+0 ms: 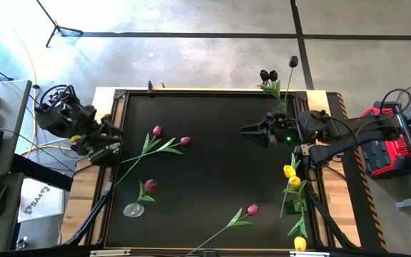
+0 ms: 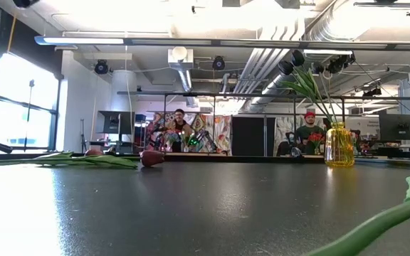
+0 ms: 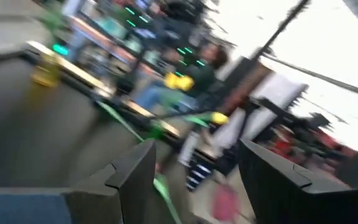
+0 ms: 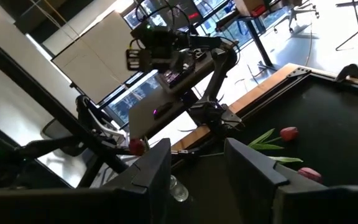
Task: Sort flowers into vase by color
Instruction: Put the left red flower into the transparent vase
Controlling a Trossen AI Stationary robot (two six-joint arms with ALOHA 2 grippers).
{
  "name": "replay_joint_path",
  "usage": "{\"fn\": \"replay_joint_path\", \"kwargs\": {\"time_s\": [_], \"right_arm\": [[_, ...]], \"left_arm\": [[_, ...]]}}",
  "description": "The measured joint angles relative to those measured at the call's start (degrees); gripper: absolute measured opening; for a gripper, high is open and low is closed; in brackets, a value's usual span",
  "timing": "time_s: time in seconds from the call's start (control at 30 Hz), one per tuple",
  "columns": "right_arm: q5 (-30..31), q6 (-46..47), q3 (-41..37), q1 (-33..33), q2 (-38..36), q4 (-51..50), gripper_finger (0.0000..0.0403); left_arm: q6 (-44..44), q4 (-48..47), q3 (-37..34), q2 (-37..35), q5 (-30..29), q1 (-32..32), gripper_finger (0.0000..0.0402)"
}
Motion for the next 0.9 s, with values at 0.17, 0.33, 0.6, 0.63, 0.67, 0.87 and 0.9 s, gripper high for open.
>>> {"fn": "replay_joint_path", "kwargs": {"time_s": [0.17,0.33,0.6,0.63,0.67,0.87,0.9], "right_arm": [[5.2,-0.1,0.0,2.2,0.8,0.0,0.0138],[6.7,-0.1,0.0,1.7,3.9,0.0,0.0138],[6.2,-1.3,0.0,-0.7,5.7,0.1,0.0138],[6.3,-1.7,0.0,-0.8,5.7,0.1,0.0138],[6.2,-2.0,0.0,-0.9,5.7,0.0,0.0138],[5.8,-3.9,0.0,-2.3,5.6,0.0,0.0138],[5.5,-4.1,0.0,-2.8,5.6,0.0,0.0138]], "left_arm": [[0.3,-5.2,-0.8,0.3,-9.8,0.0,0.0211],[-9.3,-13.3,-1.8,0.4,-17.0,0.0,0.0211],[-14.9,-16.6,-1.8,4.3,-15.0,0.0,0.0211],[-15.4,-16.5,-1.8,5.3,-14.7,0.0,0.0211],[-15.7,-16.2,-1.8,6.5,-14.2,0.1,0.0211],[-18.3,-15.0,-1.8,14.6,-9.5,4.1,0.0211],[-18.3,-14.3,-1.8,16.0,-8.1,5.5,0.0211]]}}
